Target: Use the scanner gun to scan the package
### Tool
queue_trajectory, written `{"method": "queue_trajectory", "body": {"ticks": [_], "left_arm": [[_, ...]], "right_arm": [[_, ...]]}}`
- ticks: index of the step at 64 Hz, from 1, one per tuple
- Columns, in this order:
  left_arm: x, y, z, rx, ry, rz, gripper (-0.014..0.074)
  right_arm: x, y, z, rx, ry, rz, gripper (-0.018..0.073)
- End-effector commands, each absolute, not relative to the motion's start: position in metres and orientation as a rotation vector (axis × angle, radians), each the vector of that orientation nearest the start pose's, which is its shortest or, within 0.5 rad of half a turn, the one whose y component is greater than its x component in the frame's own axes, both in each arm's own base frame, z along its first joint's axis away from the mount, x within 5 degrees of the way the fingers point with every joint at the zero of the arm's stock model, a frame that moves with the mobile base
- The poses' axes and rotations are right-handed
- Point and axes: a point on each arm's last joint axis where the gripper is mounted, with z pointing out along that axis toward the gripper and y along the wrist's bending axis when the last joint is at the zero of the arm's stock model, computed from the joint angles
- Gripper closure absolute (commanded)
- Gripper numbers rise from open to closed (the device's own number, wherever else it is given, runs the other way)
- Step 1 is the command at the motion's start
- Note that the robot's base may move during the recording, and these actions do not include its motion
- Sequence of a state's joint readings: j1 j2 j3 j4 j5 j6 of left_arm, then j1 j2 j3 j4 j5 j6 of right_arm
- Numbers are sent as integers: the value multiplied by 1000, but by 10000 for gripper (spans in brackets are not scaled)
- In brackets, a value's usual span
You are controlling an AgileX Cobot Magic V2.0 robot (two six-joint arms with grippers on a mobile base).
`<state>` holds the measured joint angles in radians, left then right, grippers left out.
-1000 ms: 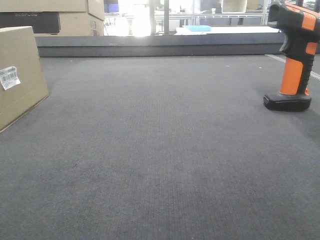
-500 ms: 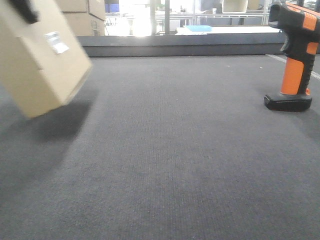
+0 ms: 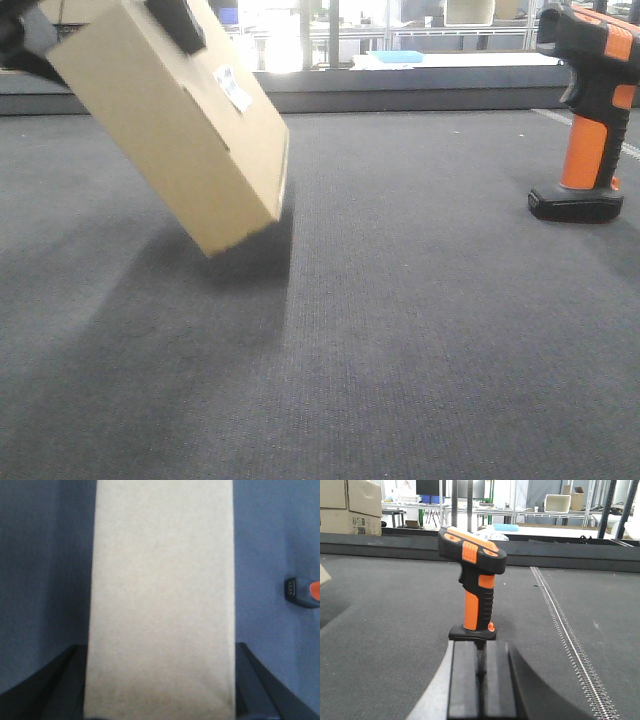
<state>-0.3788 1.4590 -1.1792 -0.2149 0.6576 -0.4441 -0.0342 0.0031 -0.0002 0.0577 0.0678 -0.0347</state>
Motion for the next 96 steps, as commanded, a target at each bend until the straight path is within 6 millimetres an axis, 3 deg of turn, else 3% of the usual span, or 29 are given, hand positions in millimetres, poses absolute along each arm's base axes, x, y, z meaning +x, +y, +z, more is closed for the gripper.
{"method": "queue_trajectory", "body": {"ticks": [1, 12, 29, 46, 64, 85, 96], "left_arm": [[290, -132, 314, -263, 2444, -649, 707], [290, -132, 313, -268, 2444, -652, 707], [292, -134, 315, -312, 2394, -714, 707], [290, -134, 313, -308, 2424, -706, 707], [288, -133, 311, -294, 2466, -688, 707], [287, -133, 310, -288, 2475, -679, 707], [287, -133, 310, -288, 2479, -678, 707]], "right_arm": [[56, -2, 210, 42, 1516, -9, 727], [54, -3, 224, 45, 1360, -17, 727], [56, -1, 252, 37, 1531, -5, 727], [85, -2, 281, 40, 1660, -3, 727], [132, -4, 266, 50, 1826, -7, 727], [166, -7, 266, 61, 1697, -25, 727], [183, -9, 253, 67, 1721, -30, 727]]}}
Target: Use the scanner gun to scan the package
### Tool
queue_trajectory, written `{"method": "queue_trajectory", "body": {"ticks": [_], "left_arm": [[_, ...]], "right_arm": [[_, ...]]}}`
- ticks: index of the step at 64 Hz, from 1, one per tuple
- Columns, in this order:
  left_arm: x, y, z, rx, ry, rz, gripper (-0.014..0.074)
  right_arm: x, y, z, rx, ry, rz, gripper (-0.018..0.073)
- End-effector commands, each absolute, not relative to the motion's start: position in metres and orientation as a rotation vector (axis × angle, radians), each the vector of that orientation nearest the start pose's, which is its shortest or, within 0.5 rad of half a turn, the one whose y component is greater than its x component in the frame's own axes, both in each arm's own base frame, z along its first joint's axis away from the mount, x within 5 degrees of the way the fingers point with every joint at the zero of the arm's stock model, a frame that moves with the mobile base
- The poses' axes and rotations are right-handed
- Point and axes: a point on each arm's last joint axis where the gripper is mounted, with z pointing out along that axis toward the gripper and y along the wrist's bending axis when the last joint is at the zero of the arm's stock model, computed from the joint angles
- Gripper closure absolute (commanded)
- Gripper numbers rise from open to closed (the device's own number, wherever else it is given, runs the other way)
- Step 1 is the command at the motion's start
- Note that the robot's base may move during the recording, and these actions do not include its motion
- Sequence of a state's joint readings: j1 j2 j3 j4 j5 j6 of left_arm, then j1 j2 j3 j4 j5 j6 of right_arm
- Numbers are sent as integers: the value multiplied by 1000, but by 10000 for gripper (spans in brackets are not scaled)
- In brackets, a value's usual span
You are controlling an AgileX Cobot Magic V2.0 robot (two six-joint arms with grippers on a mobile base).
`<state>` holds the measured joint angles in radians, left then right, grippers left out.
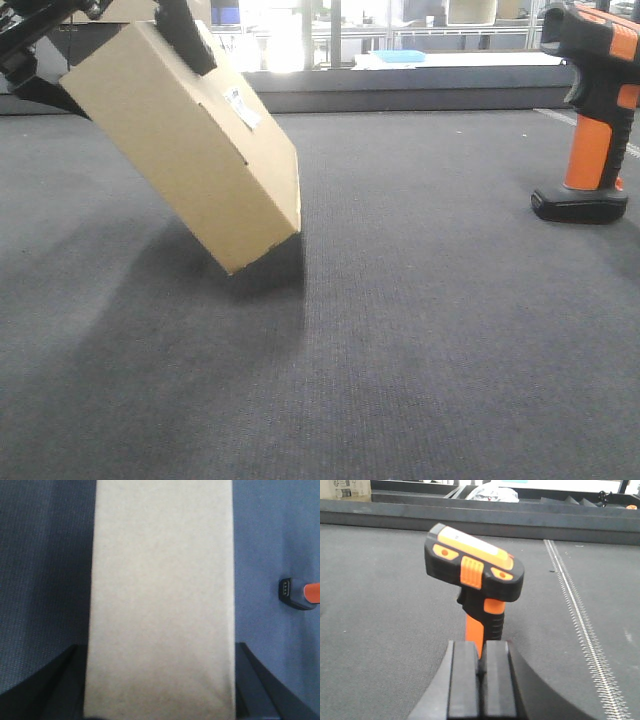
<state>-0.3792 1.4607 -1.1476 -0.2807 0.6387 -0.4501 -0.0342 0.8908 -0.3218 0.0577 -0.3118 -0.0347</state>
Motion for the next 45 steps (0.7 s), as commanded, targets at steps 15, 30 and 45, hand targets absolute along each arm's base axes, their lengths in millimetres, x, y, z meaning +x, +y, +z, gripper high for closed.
{"method": "queue_trajectory", "body": {"ticks": [15, 30, 45], "left_arm": [[286, -133, 310, -286, 2486, -675, 707], [286, -133, 309, -286, 2494, -673, 707], [284, -133, 308, -284, 2520, -666, 707]], "right_arm": [[208, -11, 233, 220, 1713, 84, 727], [232, -13, 212, 294, 1637, 140, 727], [248, -14, 193, 321, 1665, 152, 652]]}}
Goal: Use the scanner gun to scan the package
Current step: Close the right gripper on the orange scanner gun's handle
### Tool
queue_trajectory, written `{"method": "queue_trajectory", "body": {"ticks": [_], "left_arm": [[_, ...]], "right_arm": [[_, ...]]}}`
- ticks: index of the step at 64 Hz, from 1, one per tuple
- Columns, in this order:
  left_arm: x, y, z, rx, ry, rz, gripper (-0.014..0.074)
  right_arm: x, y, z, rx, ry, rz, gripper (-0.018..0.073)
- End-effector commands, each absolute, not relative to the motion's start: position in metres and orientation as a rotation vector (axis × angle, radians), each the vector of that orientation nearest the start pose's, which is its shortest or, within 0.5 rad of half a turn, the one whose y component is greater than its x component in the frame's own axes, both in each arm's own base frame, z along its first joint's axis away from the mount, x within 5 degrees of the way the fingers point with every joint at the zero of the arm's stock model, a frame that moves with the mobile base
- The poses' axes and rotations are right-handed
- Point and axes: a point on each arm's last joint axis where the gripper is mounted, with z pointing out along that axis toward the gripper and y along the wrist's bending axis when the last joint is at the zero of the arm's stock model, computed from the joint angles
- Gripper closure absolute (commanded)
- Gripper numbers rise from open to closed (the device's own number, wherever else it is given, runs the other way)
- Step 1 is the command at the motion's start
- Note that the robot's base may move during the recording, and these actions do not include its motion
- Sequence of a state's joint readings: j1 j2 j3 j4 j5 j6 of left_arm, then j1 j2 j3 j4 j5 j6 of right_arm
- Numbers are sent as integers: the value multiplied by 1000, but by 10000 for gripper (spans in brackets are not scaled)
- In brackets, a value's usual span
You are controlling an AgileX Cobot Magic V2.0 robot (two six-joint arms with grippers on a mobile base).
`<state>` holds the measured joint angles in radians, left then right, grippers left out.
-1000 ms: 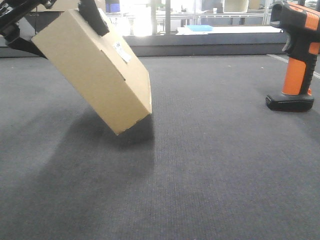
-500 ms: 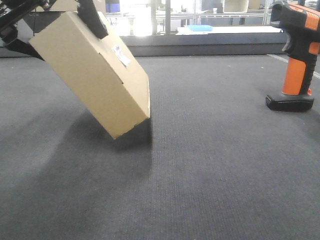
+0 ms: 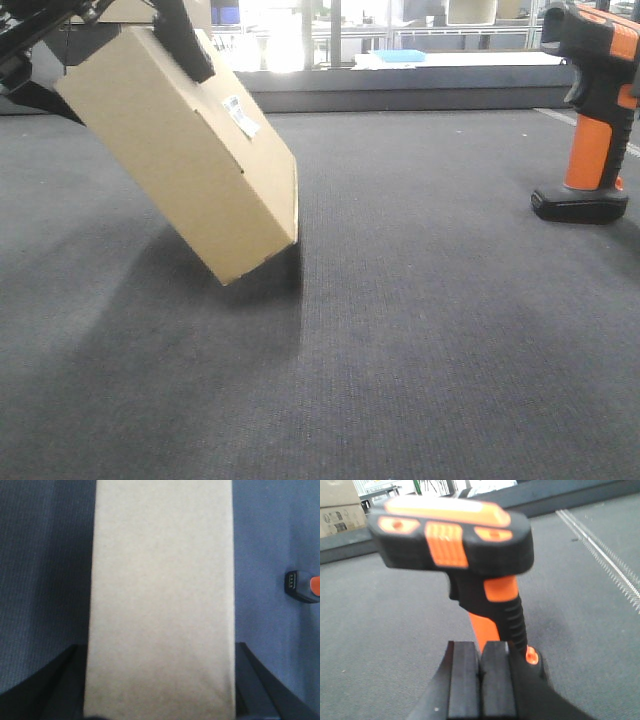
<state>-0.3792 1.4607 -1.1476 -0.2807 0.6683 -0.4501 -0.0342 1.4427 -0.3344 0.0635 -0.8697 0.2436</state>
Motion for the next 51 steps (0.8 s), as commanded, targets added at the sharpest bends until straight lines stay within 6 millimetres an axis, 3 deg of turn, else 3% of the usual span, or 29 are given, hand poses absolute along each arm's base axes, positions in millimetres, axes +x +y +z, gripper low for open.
{"method": "queue_trajectory", "body": {"ticks": [1, 19, 34, 51], "left_arm": [[284, -133, 308, -284, 2520, -666, 707], [284, -133, 308, -284, 2520, -666, 707], [284, -133, 308, -281, 2520, -665, 707], [284, -133, 308, -281, 2520, -665, 707]], "right_arm": [[250, -14, 192, 325, 1664, 156, 617], [275, -14, 185, 386, 1668, 209, -13], [295, -6, 178, 369, 1676, 230, -9], [313, -11, 179, 455, 1634, 214, -9]]}}
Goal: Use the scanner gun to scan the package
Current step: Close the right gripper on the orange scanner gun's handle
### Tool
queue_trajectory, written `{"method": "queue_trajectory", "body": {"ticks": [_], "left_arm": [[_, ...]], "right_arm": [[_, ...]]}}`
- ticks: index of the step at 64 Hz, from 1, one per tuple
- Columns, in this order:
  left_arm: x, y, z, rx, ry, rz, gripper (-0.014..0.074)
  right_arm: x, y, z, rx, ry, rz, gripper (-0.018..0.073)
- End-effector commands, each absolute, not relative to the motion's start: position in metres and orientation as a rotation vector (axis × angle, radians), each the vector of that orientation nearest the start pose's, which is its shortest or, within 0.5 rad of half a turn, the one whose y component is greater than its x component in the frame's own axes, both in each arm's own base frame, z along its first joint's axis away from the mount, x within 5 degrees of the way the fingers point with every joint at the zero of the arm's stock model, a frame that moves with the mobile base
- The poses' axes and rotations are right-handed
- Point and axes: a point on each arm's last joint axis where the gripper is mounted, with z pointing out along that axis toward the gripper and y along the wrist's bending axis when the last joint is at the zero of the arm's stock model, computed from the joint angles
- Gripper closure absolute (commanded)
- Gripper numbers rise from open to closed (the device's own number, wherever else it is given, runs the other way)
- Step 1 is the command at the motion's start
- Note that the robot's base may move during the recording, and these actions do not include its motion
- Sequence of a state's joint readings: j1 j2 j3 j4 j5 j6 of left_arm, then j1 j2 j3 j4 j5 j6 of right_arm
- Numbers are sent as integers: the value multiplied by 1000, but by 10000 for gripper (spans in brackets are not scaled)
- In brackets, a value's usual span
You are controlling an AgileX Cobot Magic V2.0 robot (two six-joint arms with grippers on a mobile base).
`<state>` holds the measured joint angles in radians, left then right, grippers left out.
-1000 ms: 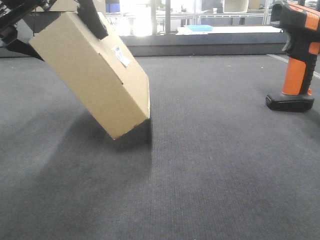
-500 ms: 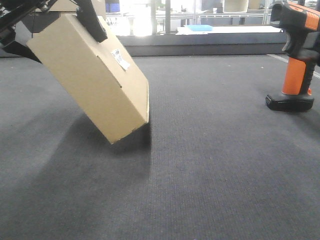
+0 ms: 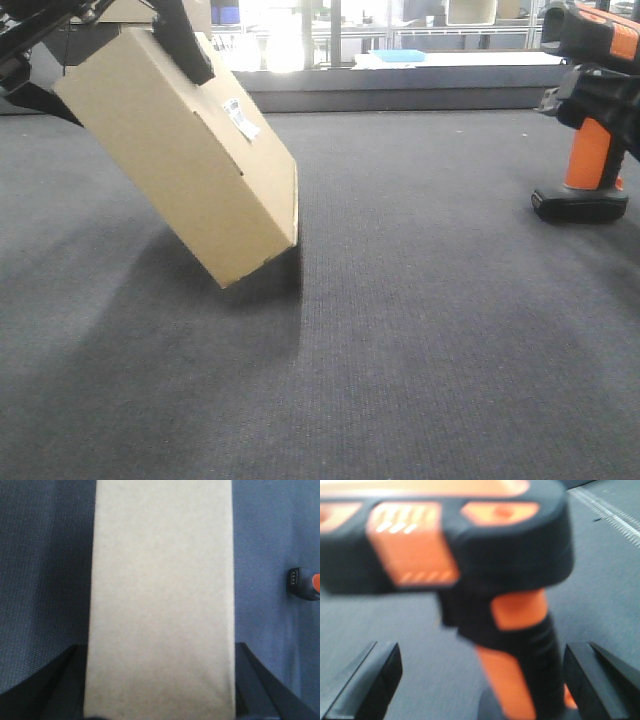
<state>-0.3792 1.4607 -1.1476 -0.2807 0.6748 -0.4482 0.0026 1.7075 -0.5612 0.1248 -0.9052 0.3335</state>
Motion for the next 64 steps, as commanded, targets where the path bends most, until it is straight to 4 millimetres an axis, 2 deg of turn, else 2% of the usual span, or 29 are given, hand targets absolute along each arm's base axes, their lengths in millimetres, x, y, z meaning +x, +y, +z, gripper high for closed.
{"method": "queue_trajectory", "body": {"ticks": [1, 36, 64], "left_arm": [[284, -133, 308, -281, 2520, -665, 707], [284, -131, 307, -264, 2523, -639, 707], [284, -131, 307, -263, 2533, -636, 707]], "right_arm": [[314, -12, 179, 457, 1633, 214, -9], [333, -12, 189, 454, 1581, 223, -9], [334, -12, 187, 452, 1586, 219, -9]]}}
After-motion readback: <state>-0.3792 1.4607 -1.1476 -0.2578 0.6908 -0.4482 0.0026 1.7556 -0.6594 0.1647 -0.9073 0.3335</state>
